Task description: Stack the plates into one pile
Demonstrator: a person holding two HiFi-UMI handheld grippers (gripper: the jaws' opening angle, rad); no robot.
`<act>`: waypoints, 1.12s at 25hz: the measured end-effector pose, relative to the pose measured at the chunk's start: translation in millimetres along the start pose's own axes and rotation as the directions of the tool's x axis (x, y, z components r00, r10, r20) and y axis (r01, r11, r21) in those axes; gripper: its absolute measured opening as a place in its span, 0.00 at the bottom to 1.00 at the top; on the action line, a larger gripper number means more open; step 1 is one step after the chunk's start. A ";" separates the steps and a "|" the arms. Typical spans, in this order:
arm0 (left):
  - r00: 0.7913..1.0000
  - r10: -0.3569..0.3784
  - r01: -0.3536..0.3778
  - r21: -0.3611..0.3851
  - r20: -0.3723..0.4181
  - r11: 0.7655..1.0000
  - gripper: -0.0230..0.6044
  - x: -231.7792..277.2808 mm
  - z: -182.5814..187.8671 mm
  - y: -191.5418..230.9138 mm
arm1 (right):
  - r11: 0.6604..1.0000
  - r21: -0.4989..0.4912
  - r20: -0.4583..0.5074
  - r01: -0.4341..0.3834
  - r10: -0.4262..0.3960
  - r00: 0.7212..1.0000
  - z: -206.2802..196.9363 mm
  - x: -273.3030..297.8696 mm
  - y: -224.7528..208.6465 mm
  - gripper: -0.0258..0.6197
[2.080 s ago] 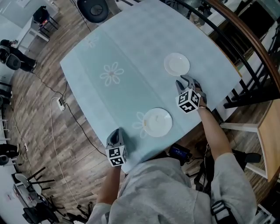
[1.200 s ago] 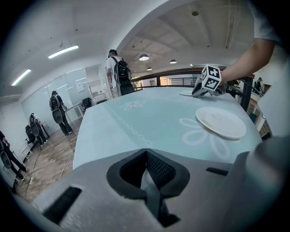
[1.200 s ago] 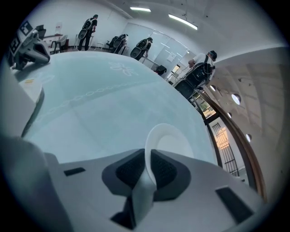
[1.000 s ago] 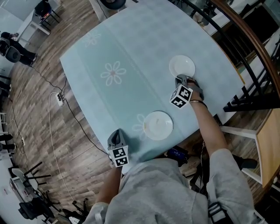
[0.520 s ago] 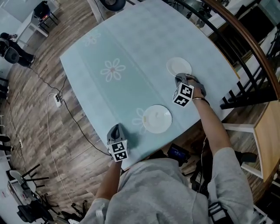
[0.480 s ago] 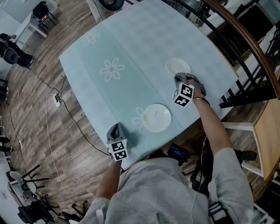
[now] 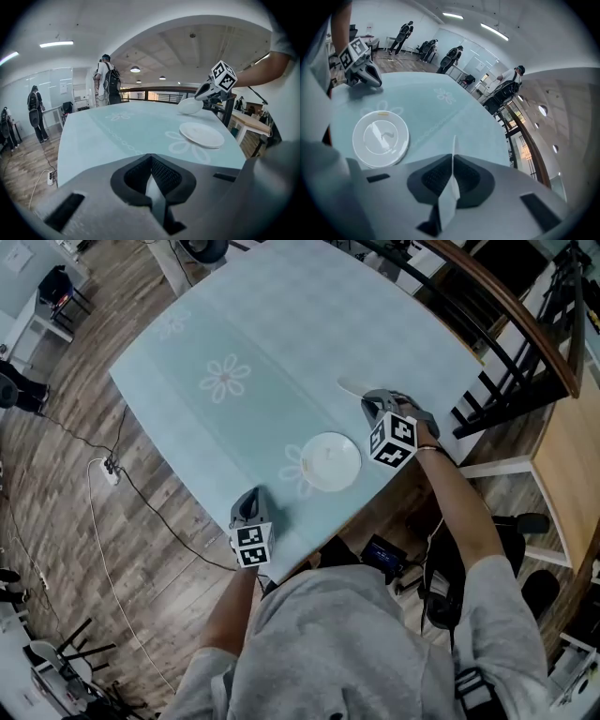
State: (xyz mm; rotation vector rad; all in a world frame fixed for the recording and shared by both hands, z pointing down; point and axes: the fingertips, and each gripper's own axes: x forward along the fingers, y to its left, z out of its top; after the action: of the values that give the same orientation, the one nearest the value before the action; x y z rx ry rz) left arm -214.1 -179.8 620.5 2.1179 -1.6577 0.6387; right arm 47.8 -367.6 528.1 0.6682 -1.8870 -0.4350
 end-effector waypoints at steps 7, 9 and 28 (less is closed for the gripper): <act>0.993 -0.110 0.109 0.030 0.042 0.994 0.07 -5.3 0.6 -11.7 | 0.999 0.049 0.030 0.013 -0.015 0.999 25.4 -50.9 31.3 0.09; 0.990 -0.130 0.127 0.047 0.049 0.991 0.07 -5.0 -0.2 -14.1 | 0.999 0.046 0.042 0.024 -0.026 0.999 36.0 -62.8 42.5 0.09; 0.952 -0.256 0.234 0.139 0.166 0.962 0.07 -18.0 0.2 -29.2 | 0.993 0.028 -0.010 0.112 -0.112 0.994 71.2 -71.7 159.4 0.09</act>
State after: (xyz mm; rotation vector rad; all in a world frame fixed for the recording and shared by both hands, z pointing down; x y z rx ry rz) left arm -189.4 -158.6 609.8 2.4828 -1.4396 0.4873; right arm -35.6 -198.8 540.4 0.7968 -1.8564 -0.4767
